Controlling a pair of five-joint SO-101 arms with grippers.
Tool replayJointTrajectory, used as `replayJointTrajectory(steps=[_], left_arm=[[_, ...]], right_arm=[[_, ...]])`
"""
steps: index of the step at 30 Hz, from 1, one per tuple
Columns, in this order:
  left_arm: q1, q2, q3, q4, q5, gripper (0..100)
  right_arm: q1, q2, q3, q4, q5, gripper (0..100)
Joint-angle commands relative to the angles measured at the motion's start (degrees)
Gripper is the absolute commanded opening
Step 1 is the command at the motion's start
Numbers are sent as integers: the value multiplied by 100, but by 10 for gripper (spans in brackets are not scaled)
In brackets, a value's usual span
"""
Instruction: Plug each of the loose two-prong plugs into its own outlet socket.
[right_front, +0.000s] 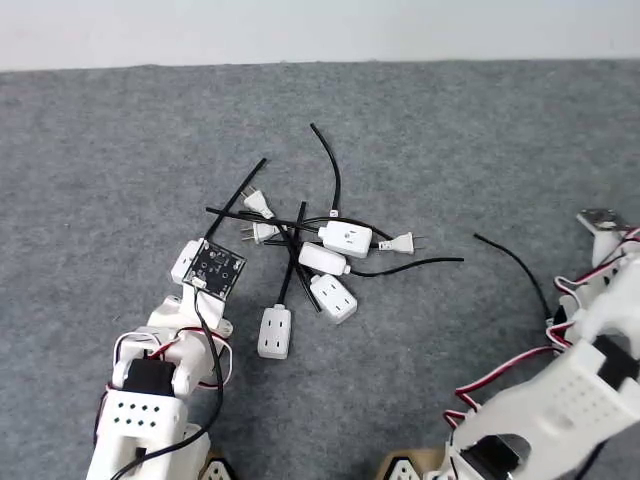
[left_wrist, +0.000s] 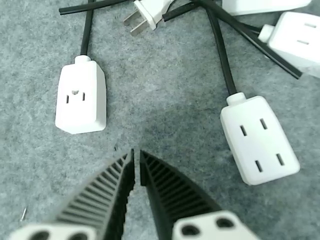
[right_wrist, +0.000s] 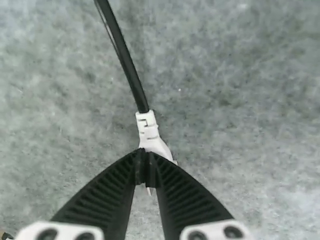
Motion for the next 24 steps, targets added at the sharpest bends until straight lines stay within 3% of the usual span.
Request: replayJointTrajectory(steps=[1, 6, 12, 24], left_arm=[[35, -79, -31, -79, -44, 15], [35, -79, -31, -79, -44, 15], [35, -79, -31, -79, -44, 15], [35, -79, -31, -79, -44, 15]], right_arm=[[-110, 110, -105, -110, 62, 12], [-338, 75, -281, -110, 70, 17], [-620, 92, -378, -198, 70, 99], [-505, 251, -299, -365, 105, 89]])
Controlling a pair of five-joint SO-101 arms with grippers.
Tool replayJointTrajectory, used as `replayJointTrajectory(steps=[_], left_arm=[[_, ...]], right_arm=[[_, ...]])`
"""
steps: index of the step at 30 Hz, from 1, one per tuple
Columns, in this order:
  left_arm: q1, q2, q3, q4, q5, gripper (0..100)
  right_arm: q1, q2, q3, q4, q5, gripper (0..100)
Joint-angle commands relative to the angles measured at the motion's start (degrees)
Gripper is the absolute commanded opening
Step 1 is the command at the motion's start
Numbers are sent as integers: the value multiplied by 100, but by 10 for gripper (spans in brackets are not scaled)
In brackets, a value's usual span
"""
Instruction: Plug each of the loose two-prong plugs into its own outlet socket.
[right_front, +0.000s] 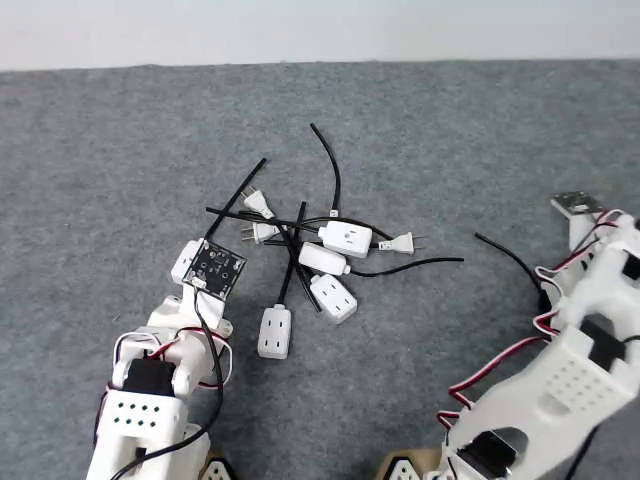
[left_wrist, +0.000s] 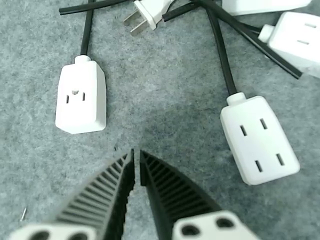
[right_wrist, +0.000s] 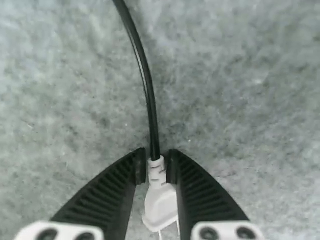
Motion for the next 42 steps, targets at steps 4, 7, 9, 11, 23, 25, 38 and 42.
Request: replayJointTrajectory(steps=[4, 7, 9, 11, 23, 25, 38, 42], left_arm=[[35, -79, -31, -79, -44, 15], [35, -79, -31, -79, -44, 15], [35, -79, -31, -79, -44, 15], [35, -79, -31, -79, -44, 15], [35, -79, -31, -79, -44, 15], [35, -79, -31, -79, -44, 15], [35, -79, -31, -79, -44, 15], [35, -79, -31, -79, -44, 15]], right_arm=[[48, 347, -26, -40, 273, 89], [92, 505, -26, -22, 484, 90], [92, 523, -26, -22, 484, 90], [92, 453, -53, 84, 484, 94], [101, -453, -123, 875, 677, 95], [145, -400, 26, 796, 774, 95], [145, 365, 88, 268, 774, 33], [145, 338, 79, 356, 747, 5]])
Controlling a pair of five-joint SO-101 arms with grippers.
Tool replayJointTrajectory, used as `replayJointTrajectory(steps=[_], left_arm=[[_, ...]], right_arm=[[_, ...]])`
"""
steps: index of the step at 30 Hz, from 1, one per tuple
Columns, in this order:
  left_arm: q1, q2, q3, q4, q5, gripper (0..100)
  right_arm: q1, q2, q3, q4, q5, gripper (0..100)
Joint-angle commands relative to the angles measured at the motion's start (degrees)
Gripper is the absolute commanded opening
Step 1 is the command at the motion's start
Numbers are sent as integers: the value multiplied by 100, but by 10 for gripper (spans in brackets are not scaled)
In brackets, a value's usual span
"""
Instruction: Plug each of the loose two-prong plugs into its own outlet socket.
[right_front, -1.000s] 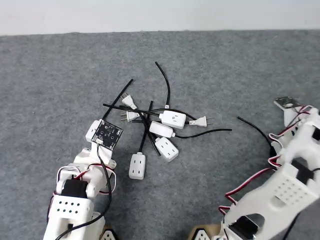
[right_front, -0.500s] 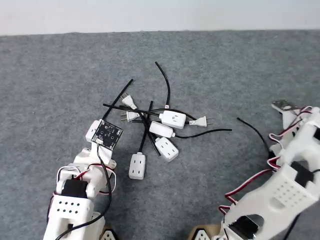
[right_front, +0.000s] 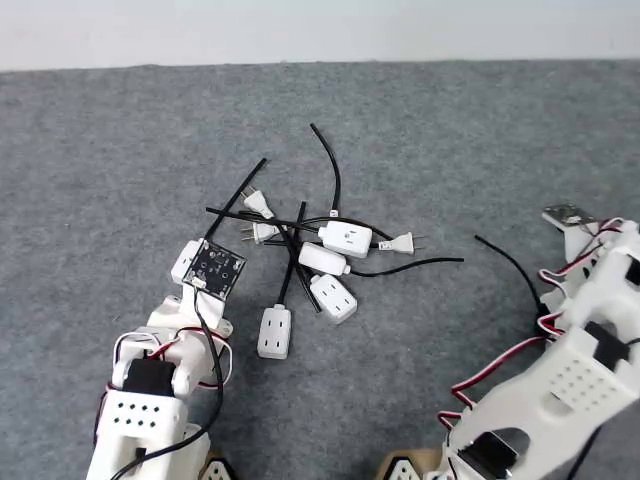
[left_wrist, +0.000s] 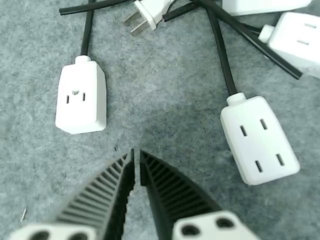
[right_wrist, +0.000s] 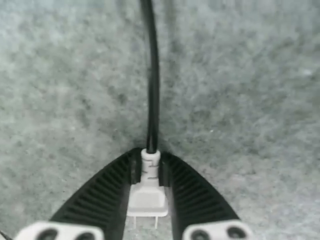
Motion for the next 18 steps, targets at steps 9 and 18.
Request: replayJointTrajectory(steps=[9, 18], left_arm=[[-79, -18, -268, 264, 0, 15], [-132, 2479, -1358, 0, 237, 15]], right_arm=[[-532, -1710, 0, 848, -1591, 8], [-1666, -4066, 0, 1349, -4158, 8]])
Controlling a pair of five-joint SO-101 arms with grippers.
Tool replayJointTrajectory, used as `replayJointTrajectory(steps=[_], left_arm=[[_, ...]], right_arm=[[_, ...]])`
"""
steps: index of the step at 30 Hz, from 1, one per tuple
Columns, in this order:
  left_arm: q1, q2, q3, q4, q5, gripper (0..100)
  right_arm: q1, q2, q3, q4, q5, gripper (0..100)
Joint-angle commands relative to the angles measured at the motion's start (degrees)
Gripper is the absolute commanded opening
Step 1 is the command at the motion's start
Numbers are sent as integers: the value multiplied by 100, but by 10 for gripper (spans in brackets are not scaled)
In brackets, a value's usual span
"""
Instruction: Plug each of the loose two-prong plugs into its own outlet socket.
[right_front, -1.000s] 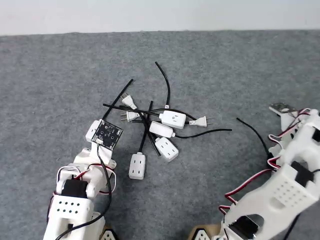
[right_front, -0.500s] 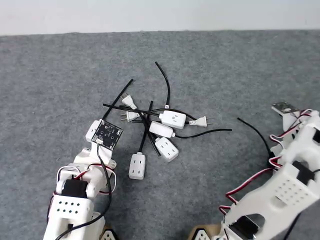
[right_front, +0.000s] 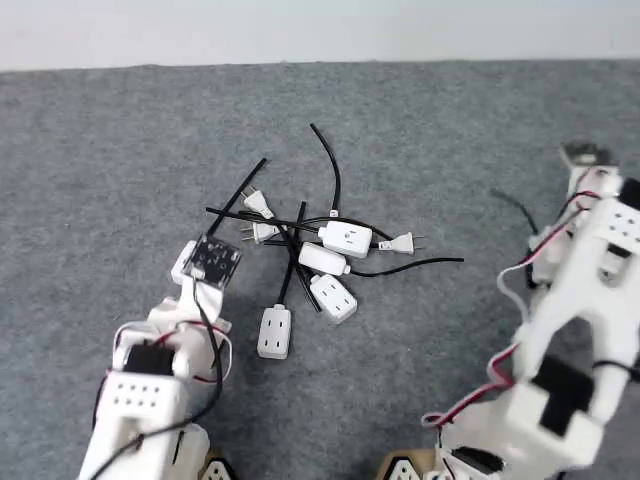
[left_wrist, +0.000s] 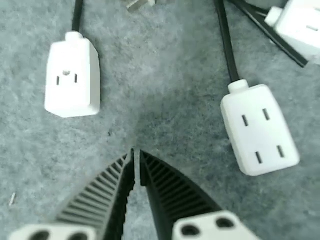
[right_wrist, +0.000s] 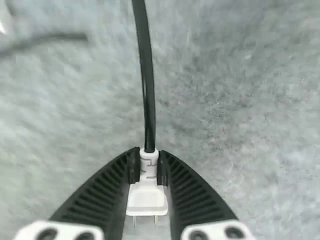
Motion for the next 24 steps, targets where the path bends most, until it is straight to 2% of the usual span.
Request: replayJointTrajectory(steps=[1, 6, 11, 15, 20, 24], left_arm=[[-44, 1547, -892, -211, 53, 15], [-44, 3429, -2193, 396, -686, 15], [-26, 4440, -3020, 1055, -1275, 14], [-26, 4475, -3090, 1213, -1609, 13], [26, 4053, -2756, 1178, -1969, 13], [53, 3631, -2448, 1055, -2127, 13]], right_arm=[[-488, -1077, -123, 92, -1029, 8], [-1341, -1947, -88, 92, -1864, 8], [-2993, -2730, 695, -418, -2585, 8], [-4242, -3240, 1785, -1244, -2840, 8], [-5270, -3327, 3165, -2501, -2936, 8], [-6105, -3389, 3868, -3116, -3130, 8]])
